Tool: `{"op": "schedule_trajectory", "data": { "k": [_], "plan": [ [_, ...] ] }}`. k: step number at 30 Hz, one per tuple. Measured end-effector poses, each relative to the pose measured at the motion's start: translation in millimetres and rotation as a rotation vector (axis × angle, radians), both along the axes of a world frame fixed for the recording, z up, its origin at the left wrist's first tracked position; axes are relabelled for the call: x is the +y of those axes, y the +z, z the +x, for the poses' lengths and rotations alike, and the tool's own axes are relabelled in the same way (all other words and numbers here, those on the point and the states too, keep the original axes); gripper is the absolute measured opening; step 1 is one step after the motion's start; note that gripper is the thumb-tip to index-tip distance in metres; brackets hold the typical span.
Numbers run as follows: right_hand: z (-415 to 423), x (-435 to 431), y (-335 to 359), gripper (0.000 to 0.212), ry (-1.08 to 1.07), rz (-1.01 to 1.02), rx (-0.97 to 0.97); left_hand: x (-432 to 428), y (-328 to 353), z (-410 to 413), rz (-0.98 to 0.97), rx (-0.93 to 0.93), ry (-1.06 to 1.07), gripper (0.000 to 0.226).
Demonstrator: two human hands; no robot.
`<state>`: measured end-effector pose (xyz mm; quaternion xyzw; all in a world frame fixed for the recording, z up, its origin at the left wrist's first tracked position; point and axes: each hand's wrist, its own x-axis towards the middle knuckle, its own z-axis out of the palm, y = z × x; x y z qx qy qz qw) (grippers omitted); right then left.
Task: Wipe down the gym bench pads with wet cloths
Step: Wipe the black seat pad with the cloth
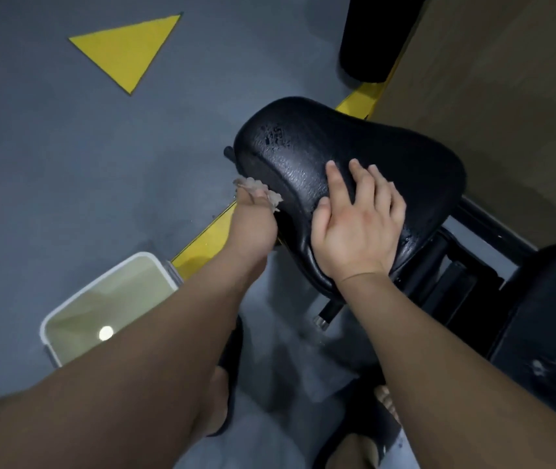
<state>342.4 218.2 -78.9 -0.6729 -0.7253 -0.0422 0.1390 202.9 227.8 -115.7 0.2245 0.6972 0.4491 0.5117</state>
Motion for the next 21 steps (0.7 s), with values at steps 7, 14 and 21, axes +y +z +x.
{"op": "schedule_trajectory", "data": {
  "k": [7, 14, 21],
  "plan": [
    [1.3, -2.0, 4.8, 0.057, 0.015, -0.057, -0.021, -85.9, 39.3, 58.7, -0.031, -0.061, -0.082, 0.049],
    [17.0, -6.1, 37.4, 0.056, 0.135, -0.299, 0.171, -82.2, 47.8, 49.8, -0.068, -0.273, 0.039, 0.053],
    [74.5, -73.0, 73.0, 0.048, 0.156, -0.46, 0.217, -113.9, 61.5, 92.9, -0.062, -0.269, 0.053, 0.058]
  ]
}}
